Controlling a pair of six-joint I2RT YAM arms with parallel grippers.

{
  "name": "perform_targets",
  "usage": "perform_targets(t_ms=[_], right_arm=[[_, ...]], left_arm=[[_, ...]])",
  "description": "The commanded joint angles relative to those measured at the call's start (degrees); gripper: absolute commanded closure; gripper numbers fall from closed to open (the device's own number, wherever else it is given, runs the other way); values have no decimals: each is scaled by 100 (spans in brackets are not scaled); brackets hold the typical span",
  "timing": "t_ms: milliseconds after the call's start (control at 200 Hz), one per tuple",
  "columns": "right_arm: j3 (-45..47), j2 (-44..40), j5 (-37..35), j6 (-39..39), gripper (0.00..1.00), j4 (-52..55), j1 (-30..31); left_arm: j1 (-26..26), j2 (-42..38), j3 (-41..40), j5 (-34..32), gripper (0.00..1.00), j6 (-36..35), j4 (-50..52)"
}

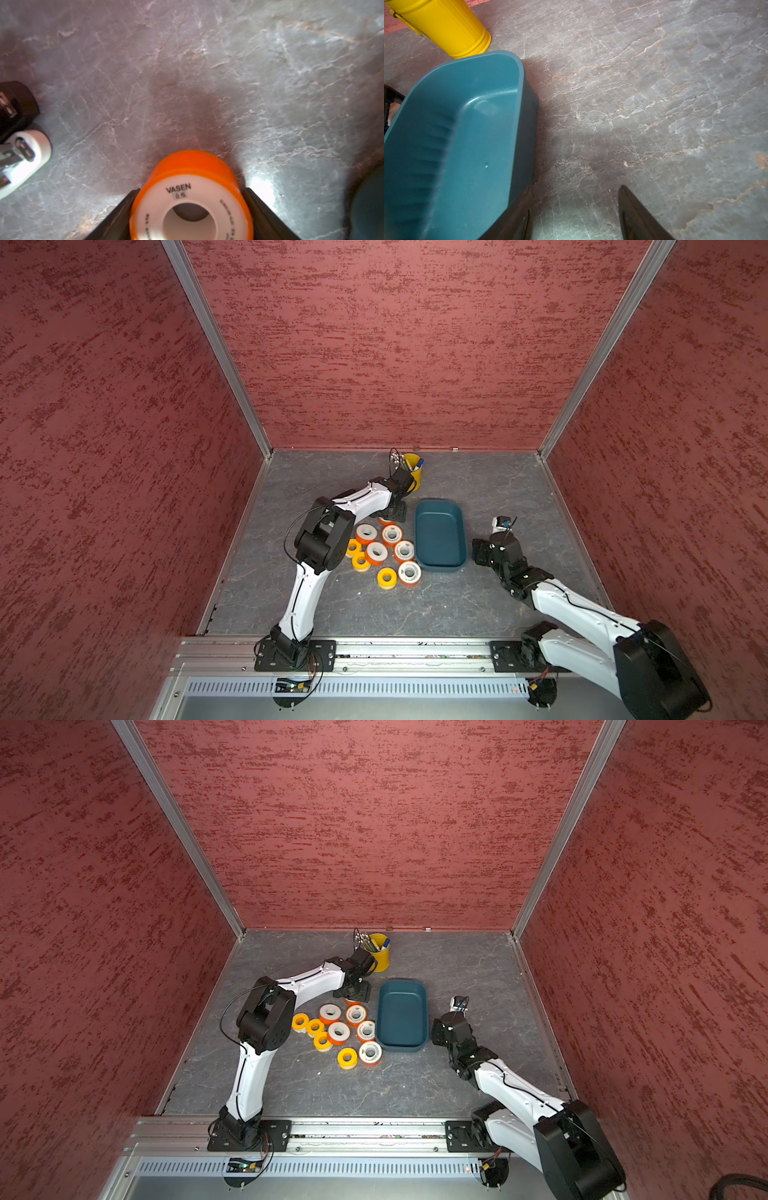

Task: Put the sealing tape into the storage box
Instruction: Pick up the sealing tape at the center of the board, then place the sealing tape in the storage box.

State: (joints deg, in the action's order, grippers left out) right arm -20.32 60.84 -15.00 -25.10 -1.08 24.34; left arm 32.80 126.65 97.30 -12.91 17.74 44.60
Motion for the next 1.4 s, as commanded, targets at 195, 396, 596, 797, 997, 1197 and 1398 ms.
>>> perform_targets(t_ms=[195, 396, 596, 797, 997, 1197, 1398], right_arm=[[-210, 68, 52, -12, 34, -77, 36], [-218, 93, 58, -30, 34, -85, 31], [-227, 126, 76, -19, 34, -91, 29], [-236, 161, 112, -23, 34, -85, 36], [-236, 161, 103, -18, 34, -85, 35], [-234, 165, 121, -21, 34, -94, 35], [-245, 191, 131, -21, 34, -98, 36]], left_arm=[[6, -423, 49, -195, 35, 74, 147], [93, -935, -23, -195, 36, 63, 150], [359, -1371, 44, -169, 36, 51, 243], [953, -1266, 706, 216, 35, -80, 400], [1482, -369, 1994, 320, 35, -227, 777], [1659, 462, 2843, 622, 35, -179, 810], [1657, 860, 2856, 841, 35, -30, 507]])
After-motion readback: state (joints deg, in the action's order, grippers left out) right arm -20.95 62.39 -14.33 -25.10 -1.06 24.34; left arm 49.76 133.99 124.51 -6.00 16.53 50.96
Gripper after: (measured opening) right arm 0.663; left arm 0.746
